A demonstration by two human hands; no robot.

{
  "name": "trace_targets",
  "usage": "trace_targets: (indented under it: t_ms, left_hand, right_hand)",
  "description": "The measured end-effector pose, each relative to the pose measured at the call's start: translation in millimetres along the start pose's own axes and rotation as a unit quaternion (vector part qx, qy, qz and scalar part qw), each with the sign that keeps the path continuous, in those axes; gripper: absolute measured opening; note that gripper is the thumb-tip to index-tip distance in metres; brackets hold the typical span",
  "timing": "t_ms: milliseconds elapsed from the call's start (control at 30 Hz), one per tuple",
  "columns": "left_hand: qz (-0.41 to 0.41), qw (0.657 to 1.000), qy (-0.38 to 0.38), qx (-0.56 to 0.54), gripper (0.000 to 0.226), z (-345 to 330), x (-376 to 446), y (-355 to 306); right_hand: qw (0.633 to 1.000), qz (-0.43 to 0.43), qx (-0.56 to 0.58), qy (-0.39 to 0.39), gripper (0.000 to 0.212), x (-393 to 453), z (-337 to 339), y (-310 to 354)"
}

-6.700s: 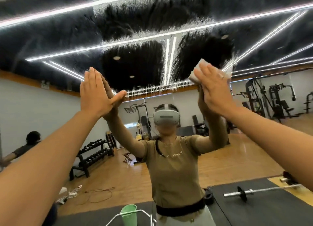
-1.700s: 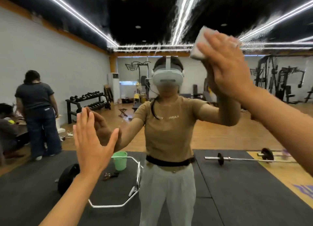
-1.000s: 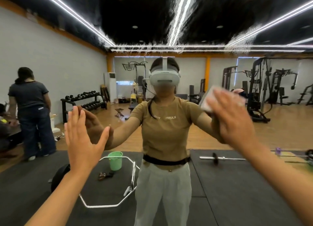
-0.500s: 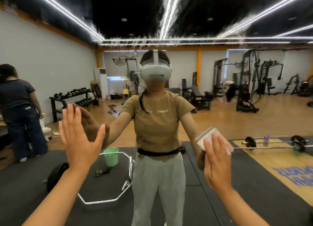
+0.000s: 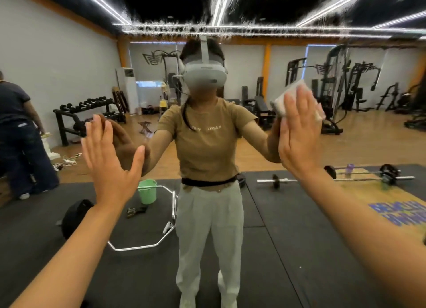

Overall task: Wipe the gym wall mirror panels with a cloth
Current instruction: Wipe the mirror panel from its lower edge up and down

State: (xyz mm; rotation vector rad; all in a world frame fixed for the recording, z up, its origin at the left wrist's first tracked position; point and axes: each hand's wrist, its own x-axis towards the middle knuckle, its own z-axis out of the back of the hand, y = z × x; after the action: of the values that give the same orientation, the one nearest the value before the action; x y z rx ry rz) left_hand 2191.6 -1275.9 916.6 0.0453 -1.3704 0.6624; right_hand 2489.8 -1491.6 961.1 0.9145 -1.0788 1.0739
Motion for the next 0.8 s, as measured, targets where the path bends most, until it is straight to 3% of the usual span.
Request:
trace_targets:
  t_ms: [100,200,333,433,500,633,800]
  left_hand:
    - [-0.003,1.000,-0.002,-0.003,0.078,-0.6,-0.2,2.7]
    - [-0.022,1.000,-0.002,-0.007,0.076,0.2,-0.1,8.6]
    - [-0.037,0.999,0.002,-0.004,0.074,0.0,0.1,14.1]
    - [-0.044,0.999,0.020,0.004,0.075,-1.1,0.9,17.8]
    - [-0.047,0.999,0.024,0.009,0.076,-1.4,0.8,18.5]
    - [-0.051,0.998,0.020,0.001,0.075,-2.7,0.9,19.9]
    - [-0.061,0.998,0.020,0.012,0.075,-2.9,1.3,20.4]
  right_hand:
    - [0.999,0.003,-0.003,-0.047,0.049,39.4,-5.4,22.9]
    - [0.999,0.023,0.012,-0.044,0.050,0.6,-23.6,37.5]
    - [0.989,0.114,0.005,0.096,0.057,-137.7,-56.0,45.5]
    - [0.939,0.260,-0.079,0.210,0.055,-236.1,-68.2,41.7]
    - [0.922,0.290,-0.109,0.231,0.053,-253.0,-66.7,41.1]
    - [0.919,0.310,-0.091,0.224,0.074,-192.4,-63.2,50.7]
    - [0.965,0.243,-0.044,0.093,0.065,-30.5,-51.0,90.9]
